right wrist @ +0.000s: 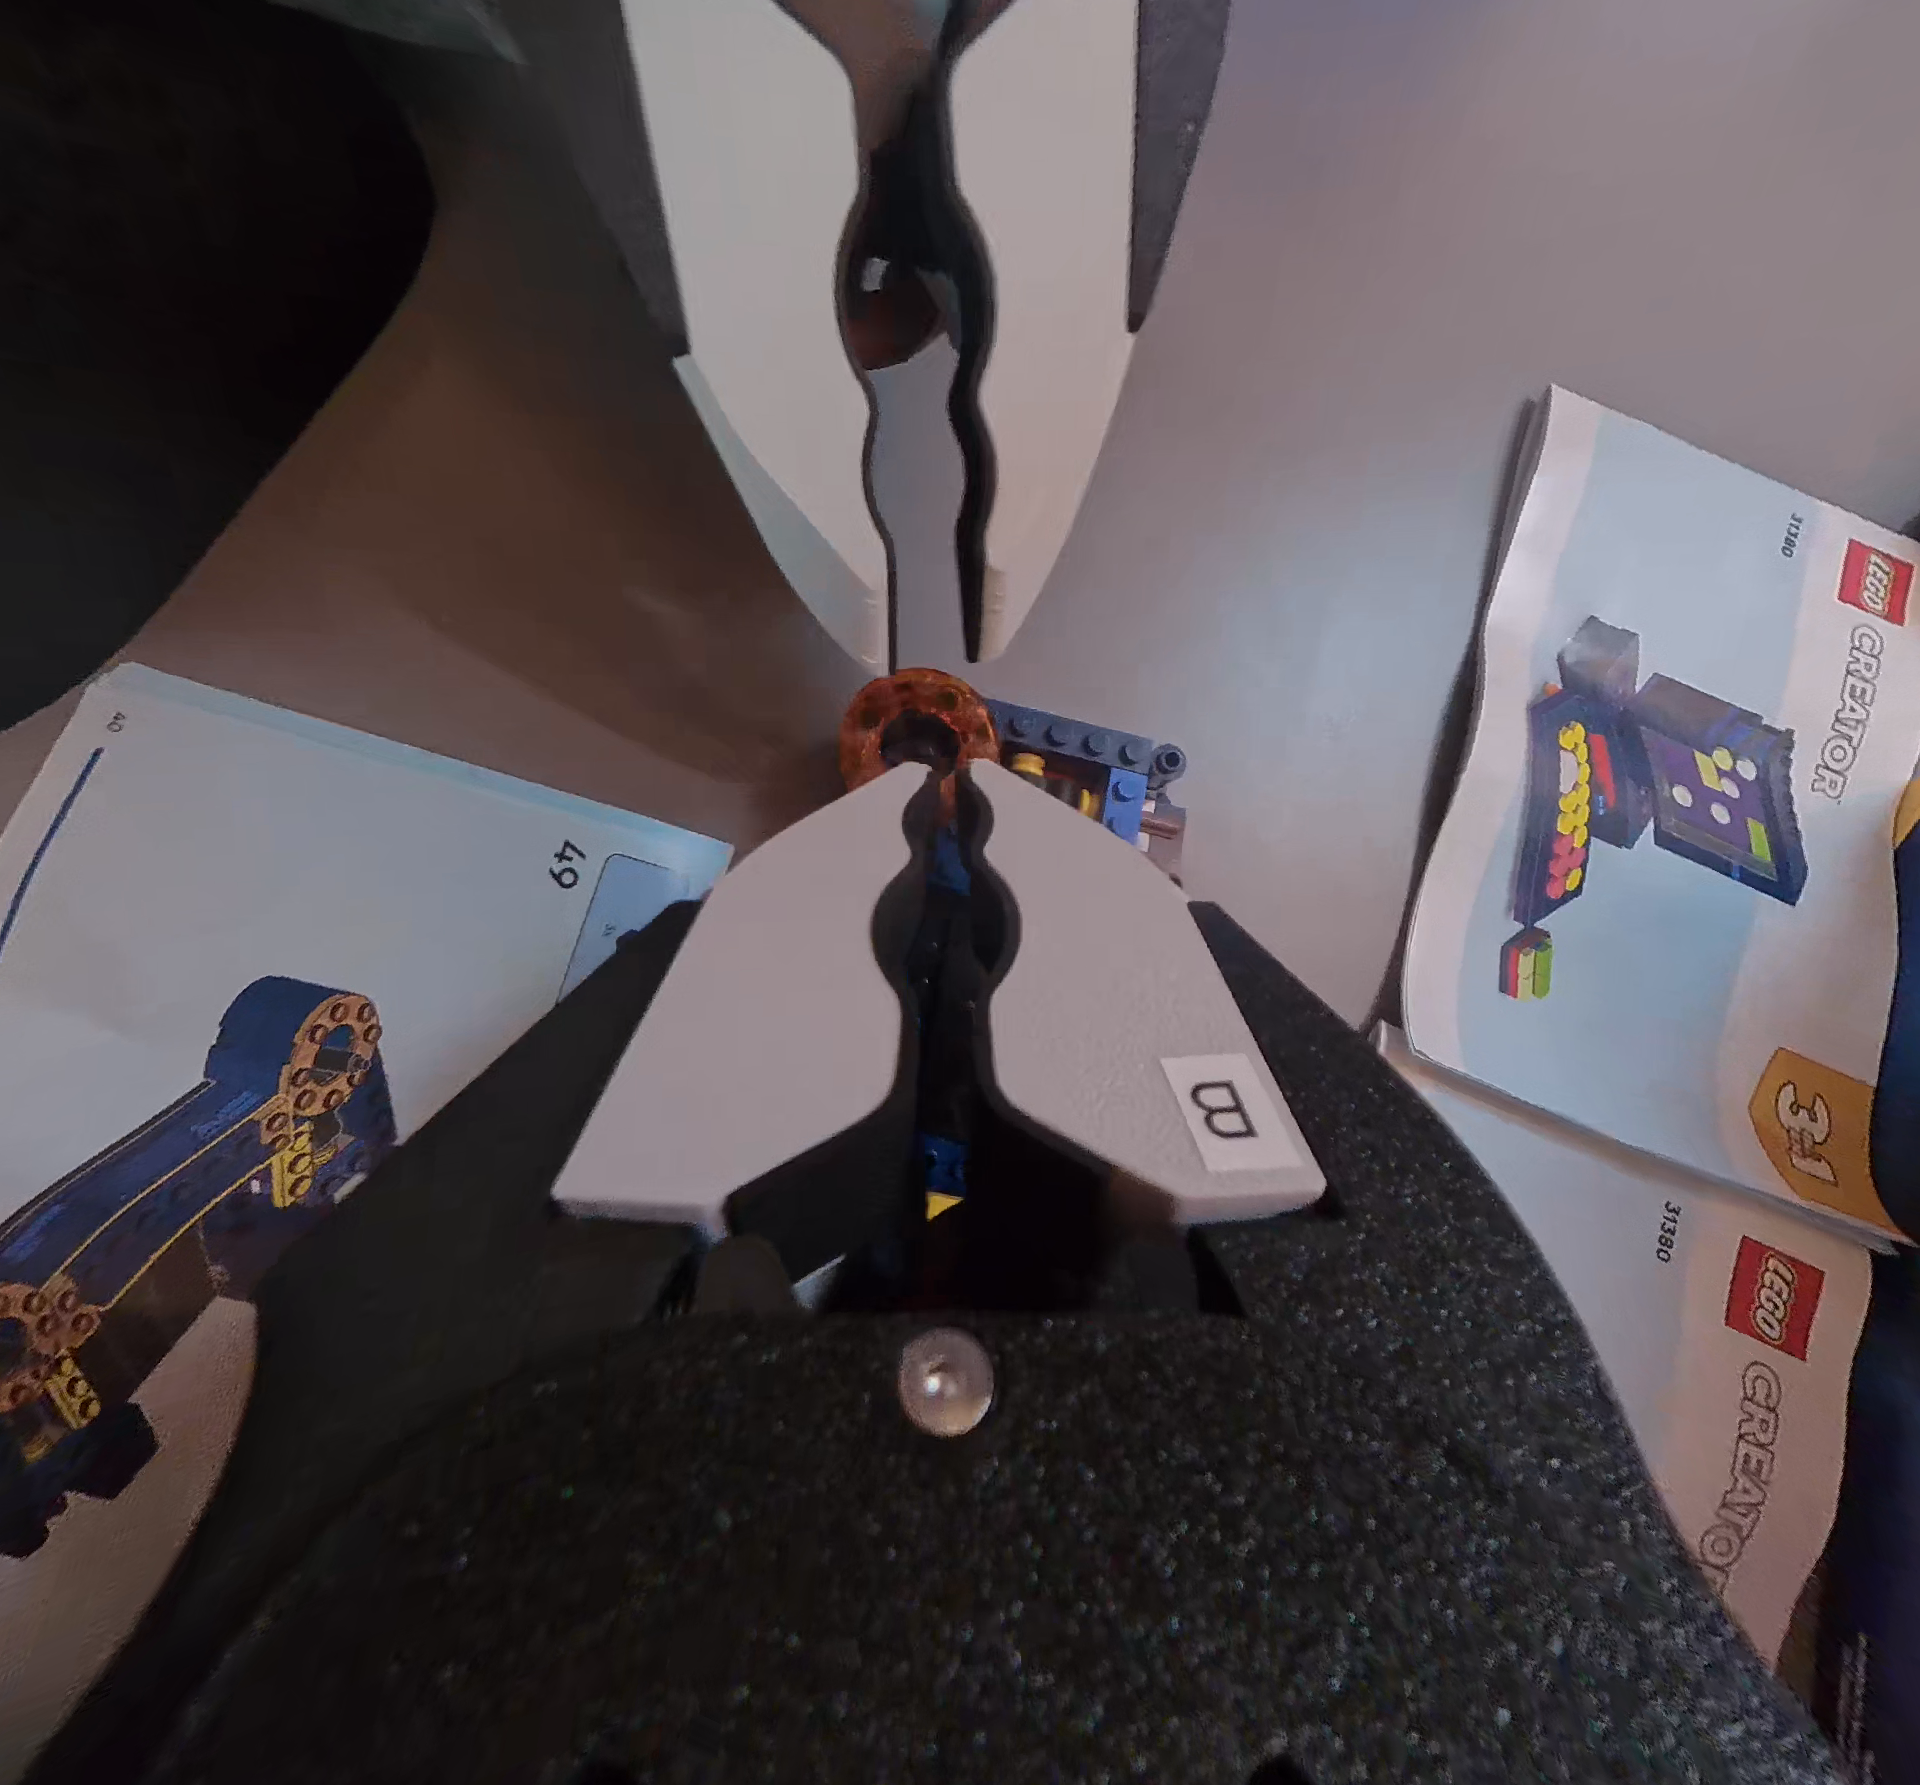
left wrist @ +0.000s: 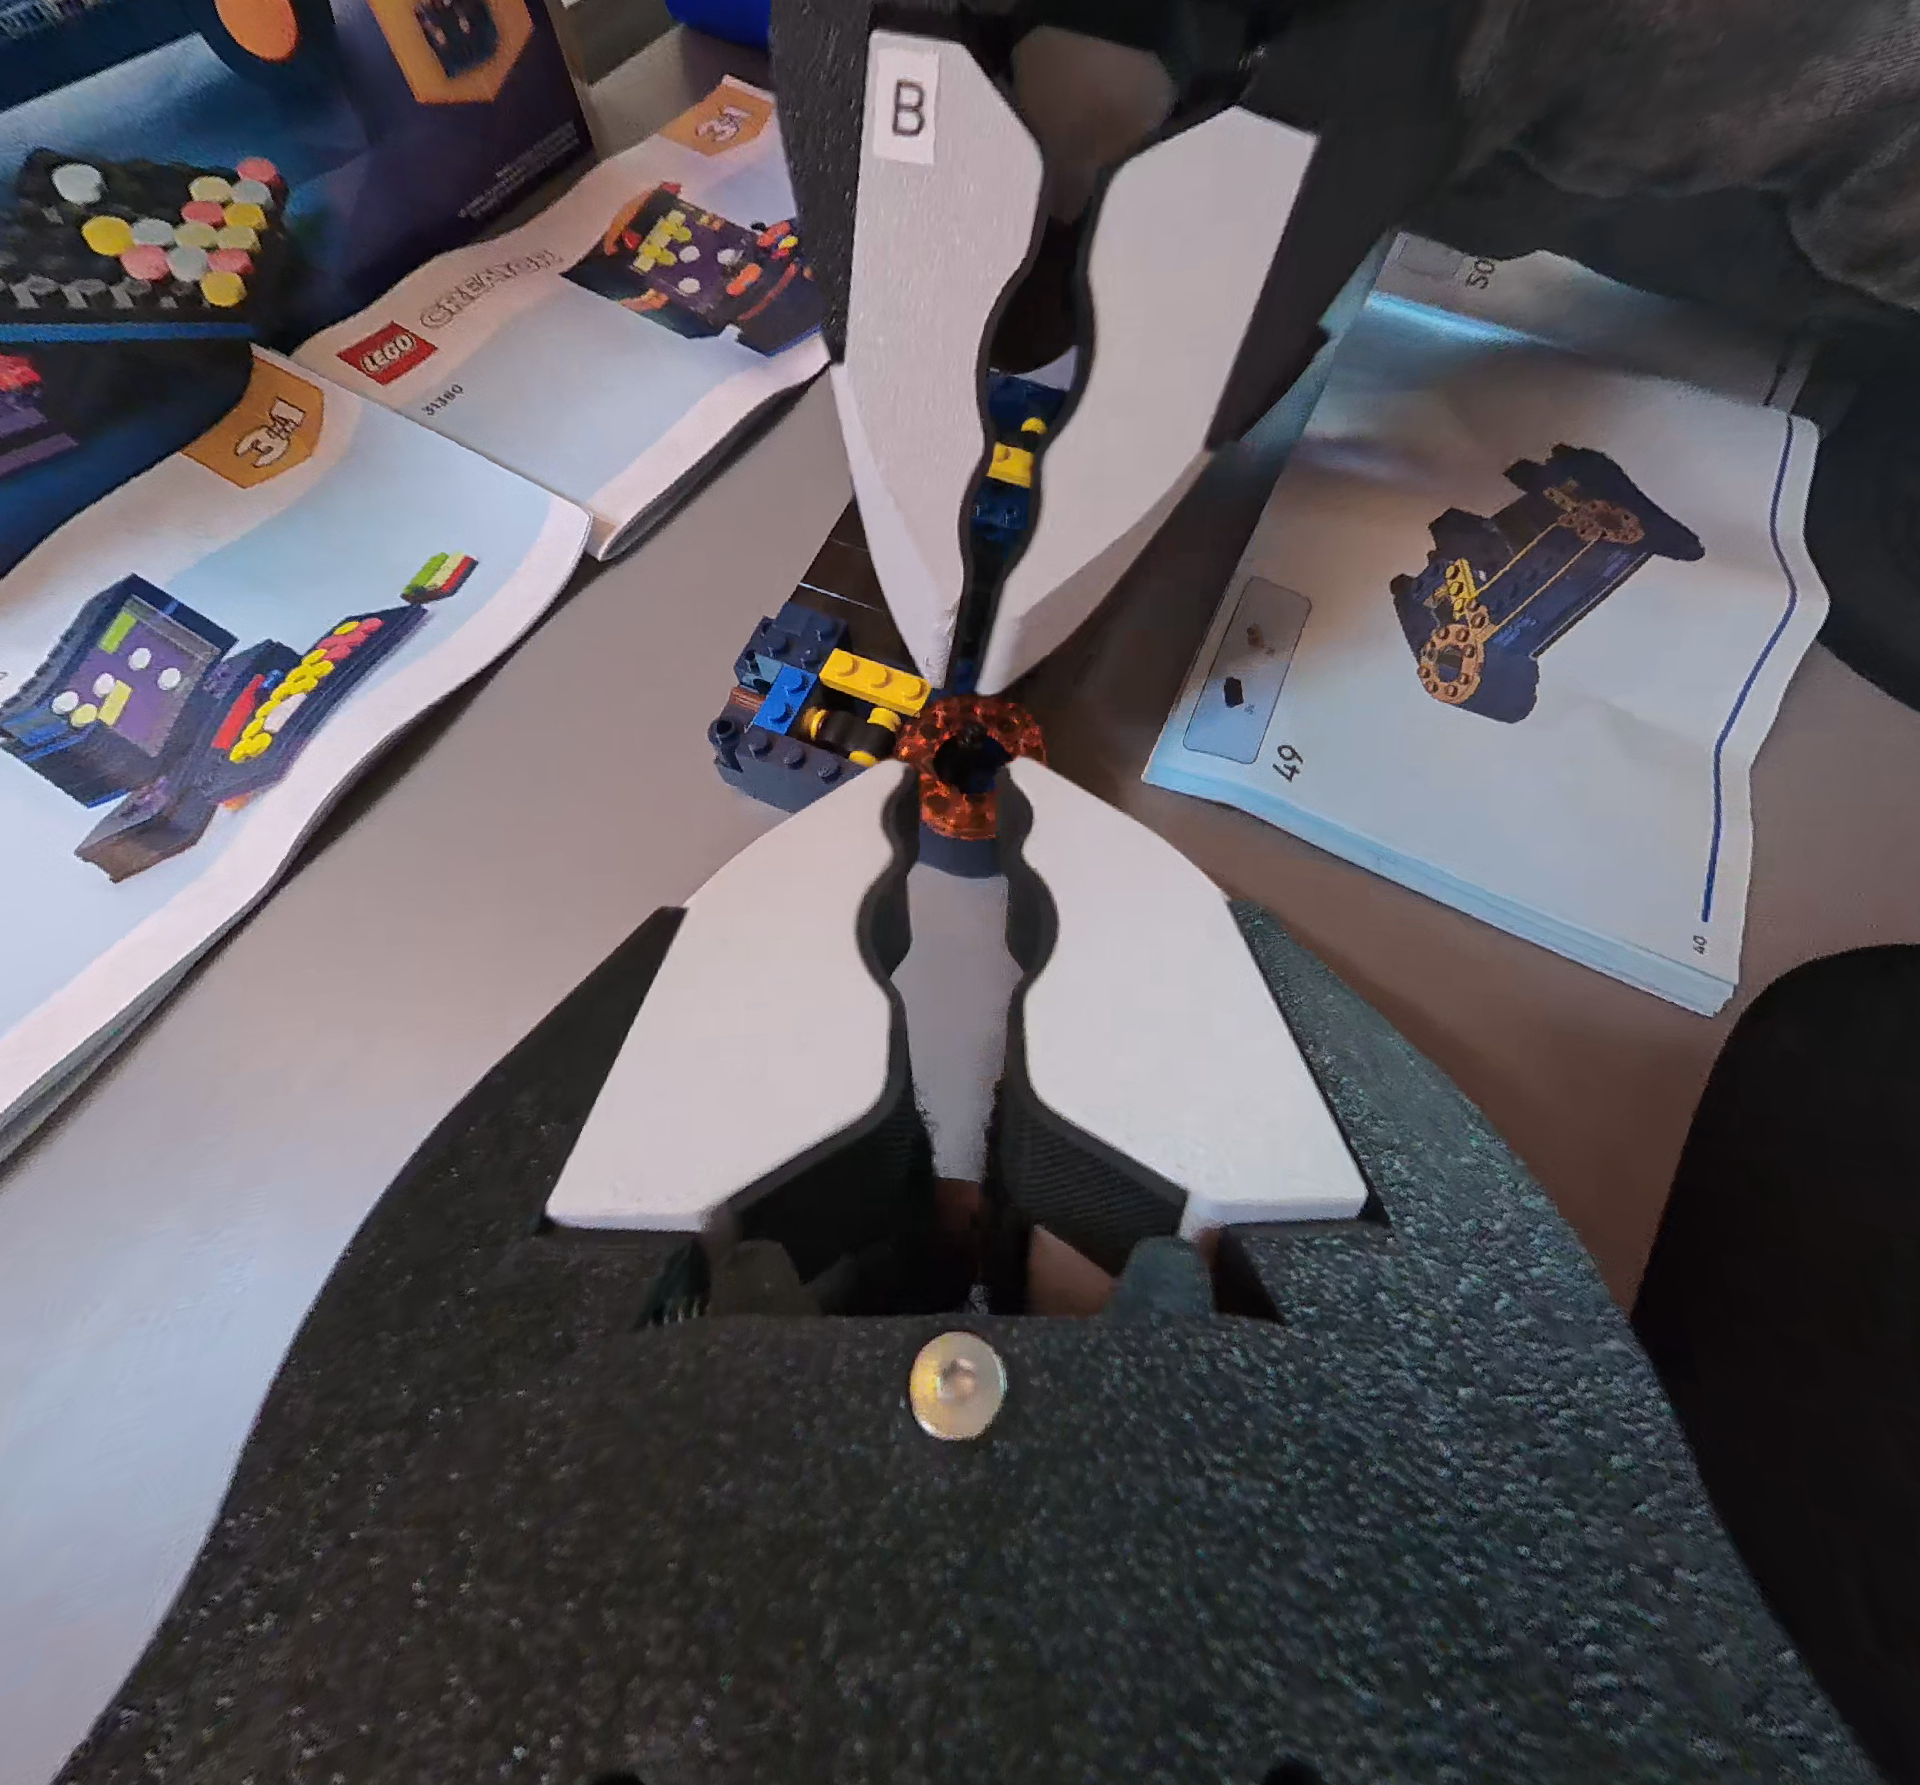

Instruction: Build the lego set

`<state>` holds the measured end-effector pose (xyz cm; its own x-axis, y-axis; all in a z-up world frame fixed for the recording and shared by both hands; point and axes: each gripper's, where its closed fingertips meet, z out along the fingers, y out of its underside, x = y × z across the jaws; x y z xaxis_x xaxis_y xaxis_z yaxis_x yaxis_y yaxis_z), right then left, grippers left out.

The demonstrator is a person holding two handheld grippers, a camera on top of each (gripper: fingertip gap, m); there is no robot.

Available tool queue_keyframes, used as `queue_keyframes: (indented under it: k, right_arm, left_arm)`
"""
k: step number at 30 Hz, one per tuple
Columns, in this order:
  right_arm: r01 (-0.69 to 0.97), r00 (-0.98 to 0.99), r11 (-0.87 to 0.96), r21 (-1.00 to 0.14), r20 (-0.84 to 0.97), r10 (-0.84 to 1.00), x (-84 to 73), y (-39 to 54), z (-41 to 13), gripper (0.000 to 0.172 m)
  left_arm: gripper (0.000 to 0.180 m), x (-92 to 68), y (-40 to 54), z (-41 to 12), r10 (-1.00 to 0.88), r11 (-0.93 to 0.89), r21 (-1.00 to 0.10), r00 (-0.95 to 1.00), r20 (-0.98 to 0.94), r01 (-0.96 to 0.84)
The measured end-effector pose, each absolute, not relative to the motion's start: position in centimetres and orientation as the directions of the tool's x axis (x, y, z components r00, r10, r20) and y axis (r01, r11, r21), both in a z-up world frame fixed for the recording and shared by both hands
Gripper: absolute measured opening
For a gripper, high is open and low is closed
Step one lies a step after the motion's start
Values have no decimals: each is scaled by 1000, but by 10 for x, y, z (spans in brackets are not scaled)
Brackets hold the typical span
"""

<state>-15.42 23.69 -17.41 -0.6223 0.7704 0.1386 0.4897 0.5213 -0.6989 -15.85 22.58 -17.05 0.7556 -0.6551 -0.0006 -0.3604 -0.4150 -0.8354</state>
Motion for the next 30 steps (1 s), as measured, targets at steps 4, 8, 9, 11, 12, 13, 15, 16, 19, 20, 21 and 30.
queue_keyframes:
  k: [4,8,9,11,12,13,15,16,19,20,21,30]
  right_arm:
    - [524,-599,491,-696,109,793,-156,239,-178,0]
    - [546,-592,475,-691,83,801,-157,238,-182,0]
    - [548,-594,470,-692,74,801,-157,237,-182,0]
    - [556,-593,453,-697,49,804,-156,235,-183,0]
    - [561,-590,446,-697,41,806,-156,235,-183,0]
    - [564,-590,446,-695,39,806,-156,235,-183,0]
    - [557,-593,456,-694,51,803,-156,235,-183,0]
    - [556,-593,460,-692,58,803,-157,235,-183,0]
    - [553,-584,474,-685,87,807,-159,238,-183,0]
    - [552,-584,478,-683,92,806,-159,238,-183,0]
    - [551,-584,481,-682,96,806,-159,238,-183,0]
    - [550,-568,488,-677,124,814,-160,238,-184,0]
  left_arm:
    - [9,-157,228,-173,-648,-417,-833,761,-7,-362]
    - [4,-157,227,-180,-648,-450,-816,762,19,-363]
    - [2,-156,228,-181,-642,-460,-816,766,35,-349]
    - [0,-155,228,-182,-636,-473,-817,769,59,-329]
    - [0,-155,228,-182,-635,-473,-820,770,62,-323]
    - [0,-155,229,-182,-632,-474,-821,772,67,-317]
    - [0,-155,229,-182,-629,-475,-822,774,68,-314]
    - [0,-155,229,-182,-628,-474,-823,776,66,-314]
    - [0,-157,231,-183,-613,-475,-819,789,45,-322]
    - [0,-157,231,-183,-611,-474,-818,790,38,-327]
    - [0,-157,231,-183,-609,-475,-817,792,37,-327]
    - [0,-157,231,-183,-591,-496,-807,805,42,-322]
